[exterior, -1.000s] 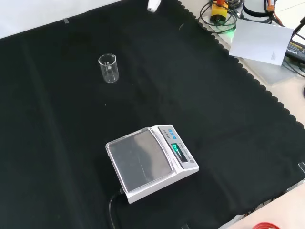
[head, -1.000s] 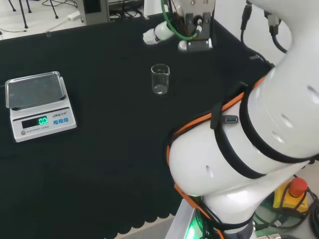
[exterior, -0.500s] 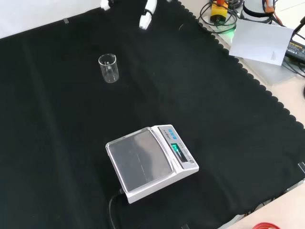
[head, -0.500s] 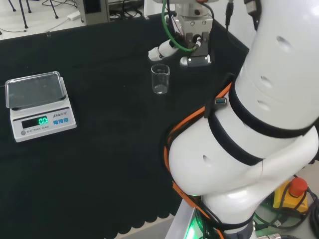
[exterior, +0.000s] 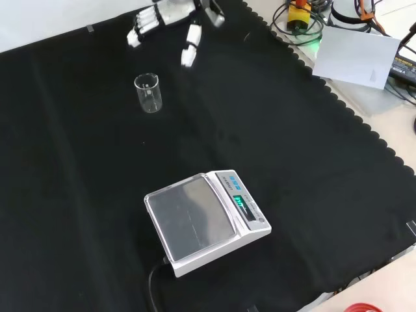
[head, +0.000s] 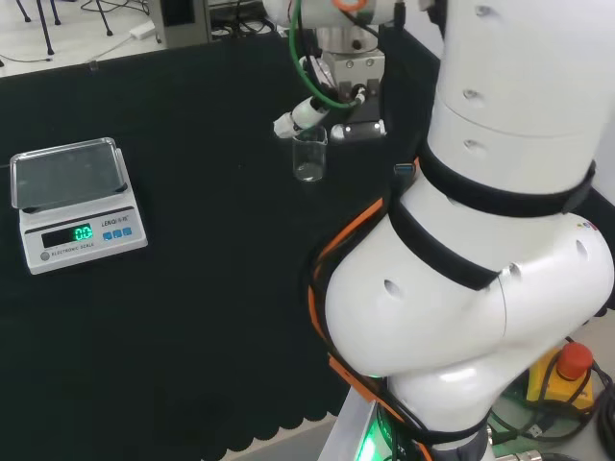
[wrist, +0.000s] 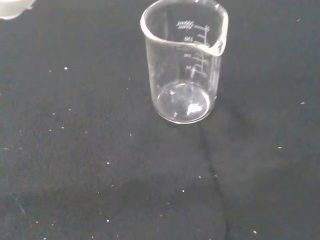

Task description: Pick up the beaker.

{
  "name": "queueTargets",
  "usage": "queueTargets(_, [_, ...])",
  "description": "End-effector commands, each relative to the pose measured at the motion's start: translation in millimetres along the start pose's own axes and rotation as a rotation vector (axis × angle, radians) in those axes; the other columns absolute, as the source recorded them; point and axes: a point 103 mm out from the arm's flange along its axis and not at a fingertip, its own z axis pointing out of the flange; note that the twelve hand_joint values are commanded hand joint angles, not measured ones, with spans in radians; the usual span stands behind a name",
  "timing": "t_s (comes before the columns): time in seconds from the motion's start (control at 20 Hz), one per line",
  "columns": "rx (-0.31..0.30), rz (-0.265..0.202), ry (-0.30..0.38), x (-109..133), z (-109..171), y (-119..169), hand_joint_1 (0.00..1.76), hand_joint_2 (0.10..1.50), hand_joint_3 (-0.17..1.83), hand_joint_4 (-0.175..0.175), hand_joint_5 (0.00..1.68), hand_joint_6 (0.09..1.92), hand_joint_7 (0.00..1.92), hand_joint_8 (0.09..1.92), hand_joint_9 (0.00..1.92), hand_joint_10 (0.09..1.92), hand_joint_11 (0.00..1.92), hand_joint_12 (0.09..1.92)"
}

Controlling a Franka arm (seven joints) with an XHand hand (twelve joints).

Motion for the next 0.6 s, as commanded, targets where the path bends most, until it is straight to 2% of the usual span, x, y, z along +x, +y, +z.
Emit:
queueTargets(0.05, [0.047,0.002,0.000,-0.5,19.6,46.2,0.58,0.71,0.09,0.026,0.00,0.09,0.00,0.33,0.00,0.83,0.00,1.33])
queueTargets(0.25, [0.092,0.016,0.003,-17.4,36.6,59.5,0.57,0.71,0.08,0.030,0.00,0.09,0.00,0.31,0.00,0.82,0.00,1.32])
queueTargets(0.45, [0.149,0.032,0.054,-28.9,59.9,65.1,0.56,0.70,0.07,0.034,0.00,0.09,0.00,0.30,0.00,0.80,0.00,1.30])
queueTargets(0.6, [0.194,0.035,0.063,-31.4,76.8,66.7,0.55,0.70,0.07,0.037,0.00,0.09,0.00,0.30,0.00,0.77,0.00,1.28])
